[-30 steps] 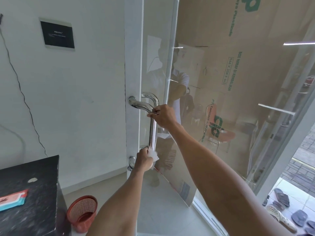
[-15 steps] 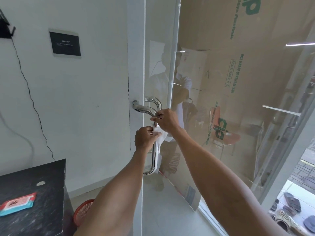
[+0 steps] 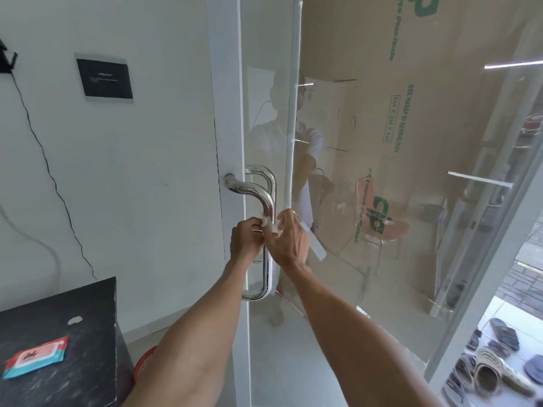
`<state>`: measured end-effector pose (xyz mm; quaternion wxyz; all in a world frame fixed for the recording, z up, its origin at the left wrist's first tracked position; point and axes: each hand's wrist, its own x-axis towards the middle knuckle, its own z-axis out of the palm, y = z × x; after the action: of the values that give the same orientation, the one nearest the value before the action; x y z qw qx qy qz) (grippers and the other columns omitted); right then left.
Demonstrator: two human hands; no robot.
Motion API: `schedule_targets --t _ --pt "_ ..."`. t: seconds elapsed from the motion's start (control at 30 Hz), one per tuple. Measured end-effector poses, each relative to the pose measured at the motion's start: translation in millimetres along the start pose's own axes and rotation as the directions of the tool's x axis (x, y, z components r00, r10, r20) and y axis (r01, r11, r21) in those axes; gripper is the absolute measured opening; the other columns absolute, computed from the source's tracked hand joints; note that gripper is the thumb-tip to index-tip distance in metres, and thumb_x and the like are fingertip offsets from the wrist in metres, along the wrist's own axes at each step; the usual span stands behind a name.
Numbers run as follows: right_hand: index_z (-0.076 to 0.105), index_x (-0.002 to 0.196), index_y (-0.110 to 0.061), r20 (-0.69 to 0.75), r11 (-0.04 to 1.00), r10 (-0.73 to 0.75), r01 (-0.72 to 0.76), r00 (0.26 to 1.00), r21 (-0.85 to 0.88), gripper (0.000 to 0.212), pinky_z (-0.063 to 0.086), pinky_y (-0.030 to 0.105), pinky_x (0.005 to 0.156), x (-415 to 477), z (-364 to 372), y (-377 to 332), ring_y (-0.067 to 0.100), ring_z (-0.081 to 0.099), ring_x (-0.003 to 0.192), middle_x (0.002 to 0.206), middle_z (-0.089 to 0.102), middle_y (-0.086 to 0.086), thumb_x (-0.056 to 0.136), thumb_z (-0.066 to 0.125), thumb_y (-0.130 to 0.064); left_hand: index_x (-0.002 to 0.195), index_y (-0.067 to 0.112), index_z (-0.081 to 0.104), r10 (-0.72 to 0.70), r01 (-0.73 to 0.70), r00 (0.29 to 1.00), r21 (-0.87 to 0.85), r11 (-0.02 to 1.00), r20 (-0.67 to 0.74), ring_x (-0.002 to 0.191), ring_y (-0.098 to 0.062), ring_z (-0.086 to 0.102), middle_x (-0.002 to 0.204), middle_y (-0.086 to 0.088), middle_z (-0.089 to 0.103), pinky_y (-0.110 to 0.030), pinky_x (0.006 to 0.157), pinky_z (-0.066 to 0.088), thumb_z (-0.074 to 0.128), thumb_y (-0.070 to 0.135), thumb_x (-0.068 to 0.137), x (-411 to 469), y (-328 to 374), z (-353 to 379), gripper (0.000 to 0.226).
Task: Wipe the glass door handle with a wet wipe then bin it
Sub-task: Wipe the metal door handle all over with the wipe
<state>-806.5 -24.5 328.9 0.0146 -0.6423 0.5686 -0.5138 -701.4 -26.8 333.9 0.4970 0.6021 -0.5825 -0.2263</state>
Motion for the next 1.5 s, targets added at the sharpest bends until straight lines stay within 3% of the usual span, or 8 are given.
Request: schedule_targets --t 0.13,0.33,0.6,0.8,1.07,1.2,1.33,1.5 --pt "0.048 0.100 -0.018 0.102 1.000 -0.013 0.013 0.995 0.003 0.023 0.041 0.028 0.056 -3 5 6 0.016 0.055 0.070 0.089 0.065 0.001 0.088 0.060 -0.034 0.105 0.011 0.072 0.009 0.001 0.993 -0.087 0.996 0.114 0.079 -0.013 0.071 0.091 -0.001 0.076 -0.018 0.069 0.055 0.068 0.002 0.080 -1 -3 -6 0.027" --pt "0.050 0.101 -0.017 0.008 0.986 0.049 -0.050 0.999 0.159 0.016 0.057 0.040 0.062 -2 11 5 0.024 0.066 0.074 0.088 0.067 0.007 0.089 0.055 -0.009 0.131 0.006 0.058 -0.010 0.016 0.999 -0.123 0.992 0.052 0.104 -0.019 0.065 0.115 -0.007 0.068 -0.029 0.089 0.054 0.061 -0.001 0.078 -2 1 -20 0.054" --pt "0.064 0.085 -0.009 -0.072 0.928 0.171 -0.137 0.983 0.346 0.016 0.055 0.042 0.067 21 1 -19 0.020 0.063 0.068 0.073 0.068 0.001 0.091 0.064 -0.024 0.102 0.002 0.073 -0.149 0.122 0.989 -0.582 0.804 0.002 0.091 -0.017 0.072 0.094 -0.009 0.075 -0.030 0.078 0.058 0.071 0.034 0.082 21 40 -30 0.038" --pt "0.068 0.112 -0.015 0.085 0.964 0.155 -0.170 0.984 0.204 0.027 0.047 0.027 0.072 0 11 -9 0.021 0.067 0.084 0.093 0.074 0.004 0.088 0.067 -0.027 0.104 -0.006 0.069 -0.245 0.228 0.967 -0.679 0.698 0.073 0.088 -0.024 0.073 0.103 -0.019 0.073 -0.023 0.072 0.060 0.076 0.023 0.083 38 43 -27 0.036" --pt "0.048 0.114 -0.015 0.132 0.878 0.295 -0.323 0.946 0.354 0.037 0.052 0.035 0.072 -25 33 5 0.024 0.064 0.079 0.093 0.070 0.008 0.084 0.069 -0.011 0.092 0.012 0.069 -0.243 0.330 0.944 -0.663 0.672 0.223 0.089 -0.017 0.069 0.092 -0.005 0.073 -0.029 0.084 0.053 0.070 0.028 0.087 41 43 -30 0.017" --pt "0.052 0.107 -0.011 0.065 0.774 0.366 -0.342 0.929 0.533 0.035 0.044 0.014 0.065 4 21 -17 0.000 0.058 0.078 0.088 0.062 -0.008 0.082 0.076 -0.015 0.092 0.011 0.069 -0.219 0.305 0.952 -0.646 0.700 0.212 0.083 -0.015 0.070 0.093 -0.007 0.073 -0.026 0.077 0.055 0.069 0.031 0.088 45 40 -29 0.020" --pt "0.068 0.088 -0.008 -0.010 0.863 0.321 -0.288 0.947 0.416 0.021 0.035 0.017 0.056 21 21 -21 0.002 0.049 0.061 0.072 0.061 -0.005 0.080 0.076 -0.026 0.086 0.010 0.071 -0.169 0.228 0.974 -0.609 0.760 0.154 0.078 -0.015 0.069 0.087 -0.006 0.073 -0.024 0.074 0.056 0.066 0.029 0.090 44 38 -26 0.020" --pt "0.071 0.095 -0.012 0.048 0.900 0.359 -0.359 0.932 0.245 0.025 0.039 0.025 0.062 -1 32 -4 0.020 0.064 0.073 0.084 0.073 0.003 0.082 0.072 -0.033 0.107 0.006 0.074 -0.085 0.127 0.991 -0.498 0.858 0.106 0.088 -0.010 0.069 0.094 -0.003 0.076 -0.022 0.078 0.051 0.075 0.025 0.083 44 20 -17 0.031"
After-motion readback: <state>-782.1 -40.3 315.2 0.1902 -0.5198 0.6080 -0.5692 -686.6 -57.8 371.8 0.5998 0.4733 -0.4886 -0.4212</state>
